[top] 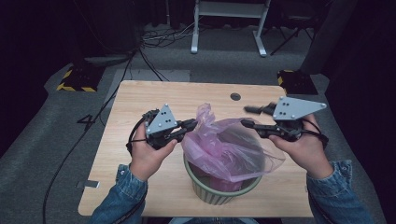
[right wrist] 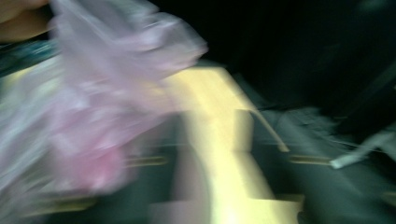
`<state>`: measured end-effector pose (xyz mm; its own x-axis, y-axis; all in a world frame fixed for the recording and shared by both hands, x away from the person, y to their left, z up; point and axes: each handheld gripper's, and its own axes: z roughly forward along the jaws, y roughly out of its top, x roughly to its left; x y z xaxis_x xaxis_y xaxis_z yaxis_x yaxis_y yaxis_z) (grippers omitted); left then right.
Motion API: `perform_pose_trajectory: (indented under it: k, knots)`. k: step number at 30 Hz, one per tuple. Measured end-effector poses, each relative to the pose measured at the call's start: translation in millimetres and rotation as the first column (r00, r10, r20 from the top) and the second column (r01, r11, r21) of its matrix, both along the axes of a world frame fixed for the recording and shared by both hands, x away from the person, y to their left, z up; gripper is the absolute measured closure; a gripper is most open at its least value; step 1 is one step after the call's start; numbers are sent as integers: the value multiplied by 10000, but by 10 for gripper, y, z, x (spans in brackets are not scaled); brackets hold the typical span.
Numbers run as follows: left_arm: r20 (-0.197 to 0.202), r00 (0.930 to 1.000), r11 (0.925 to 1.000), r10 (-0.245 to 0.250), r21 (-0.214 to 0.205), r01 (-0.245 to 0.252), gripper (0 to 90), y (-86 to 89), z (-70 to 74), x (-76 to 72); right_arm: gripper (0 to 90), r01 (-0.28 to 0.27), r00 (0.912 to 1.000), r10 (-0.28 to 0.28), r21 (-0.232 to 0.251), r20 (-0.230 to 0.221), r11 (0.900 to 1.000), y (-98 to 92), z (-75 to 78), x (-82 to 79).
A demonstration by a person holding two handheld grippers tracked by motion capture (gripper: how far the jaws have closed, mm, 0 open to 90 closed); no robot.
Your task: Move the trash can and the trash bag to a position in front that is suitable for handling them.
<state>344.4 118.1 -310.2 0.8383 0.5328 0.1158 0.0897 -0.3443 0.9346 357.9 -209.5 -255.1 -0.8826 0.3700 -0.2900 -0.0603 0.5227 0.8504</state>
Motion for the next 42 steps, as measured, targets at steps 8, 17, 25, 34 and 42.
perform_pose_trajectory:
  k: [8,17,25,34,42]
  knots:
    - [-189,9976,9975,666,-217,-670,864,211,-76,31,900,1827,9717,-1779,172,-1553,9830,-320,-145,121]
    - [-885,9895,9934,1140,-21,-1147,858,349,-273,174,900,2840,9221,-2862,-471,-2606,9577,-635,-530,207]
    - [-1415,9837,9938,1112,121,-1106,854,380,-441,261,900,2937,8871,-3024,-790,-3488,9526,-678,-831,322]
    - [-1909,9752,9934,1122,454,-1054,898,501,-605,224,900,3107,8393,-3284,-1135,-4332,9437,-774,-1164,365]
    - [-2065,9727,9915,1060,956,-878,900,476,-683,159,900,3197,8334,-3407,-1232,-4352,9395,-799,-1203,362]
